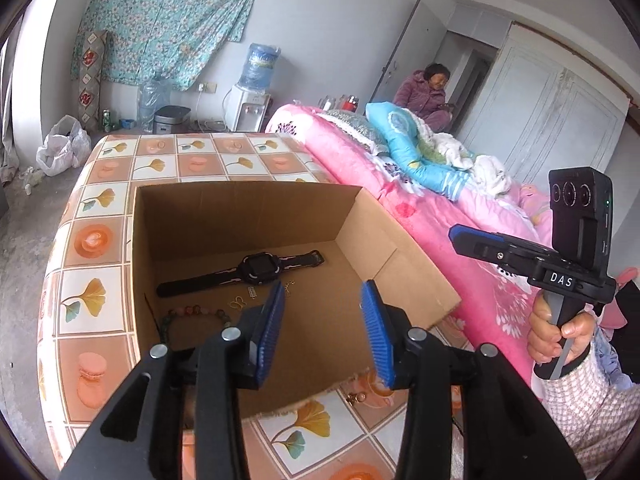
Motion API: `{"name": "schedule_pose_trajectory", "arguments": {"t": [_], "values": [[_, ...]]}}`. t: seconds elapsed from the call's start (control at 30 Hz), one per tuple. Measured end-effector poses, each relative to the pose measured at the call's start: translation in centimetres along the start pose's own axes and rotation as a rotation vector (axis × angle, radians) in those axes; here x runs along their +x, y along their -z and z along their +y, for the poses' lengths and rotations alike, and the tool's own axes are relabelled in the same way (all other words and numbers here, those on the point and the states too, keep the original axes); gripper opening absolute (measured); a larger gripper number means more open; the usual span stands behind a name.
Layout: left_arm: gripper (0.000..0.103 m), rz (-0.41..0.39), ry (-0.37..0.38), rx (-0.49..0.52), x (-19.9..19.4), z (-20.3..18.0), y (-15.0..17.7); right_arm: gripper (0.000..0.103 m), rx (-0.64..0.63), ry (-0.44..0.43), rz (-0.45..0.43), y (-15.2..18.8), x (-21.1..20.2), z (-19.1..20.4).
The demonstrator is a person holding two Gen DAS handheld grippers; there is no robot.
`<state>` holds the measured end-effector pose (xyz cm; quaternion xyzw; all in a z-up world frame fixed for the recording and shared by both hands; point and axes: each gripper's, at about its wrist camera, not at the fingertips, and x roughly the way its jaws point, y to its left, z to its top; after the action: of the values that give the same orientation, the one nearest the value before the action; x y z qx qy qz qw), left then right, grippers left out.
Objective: Organize jewelry
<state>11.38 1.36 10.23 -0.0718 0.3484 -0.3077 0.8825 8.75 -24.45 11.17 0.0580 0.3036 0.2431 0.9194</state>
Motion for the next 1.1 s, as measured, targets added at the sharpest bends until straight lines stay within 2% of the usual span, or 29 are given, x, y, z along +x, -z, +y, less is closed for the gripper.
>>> {"name": "schedule_pose_trajectory", "arguments": {"t": [0.23,0.4,0.5,0.63,0.77,1.1], "values": [[0.048,-0.053,0.027,0.082,-3.3,-2.4,4.9,0.028,-0.038,-0.021,-0.009,4.7,-2.6,1.7],[0.053,-0.012,0.035,0.097,-2.9,-3.5,8.3,0.028,0.032,-0.034,0.059,8.1,-1.5,1.4],[0.053,0.046,0.005,0.090,-1.2,-3.6,10.2,0.028,0.070,-0.012,0.122,10.1,0.6,1.4],[0.053,0.133,-0.129,0.093,2.0,-3.5,12.1,0.028,0.025,0.050,0.194,11.8,4.1,2.5],[0.053,0.192,-0.231,0.109,4.8,-3.0,13.3,0.028,-0.035,0.102,0.216,12.4,6.7,3.4],[0.053,0.222,-0.238,0.095,6.9,-2.5,13.9,0.025,-0.068,0.125,0.258,12.8,10.6,3.3]]}}
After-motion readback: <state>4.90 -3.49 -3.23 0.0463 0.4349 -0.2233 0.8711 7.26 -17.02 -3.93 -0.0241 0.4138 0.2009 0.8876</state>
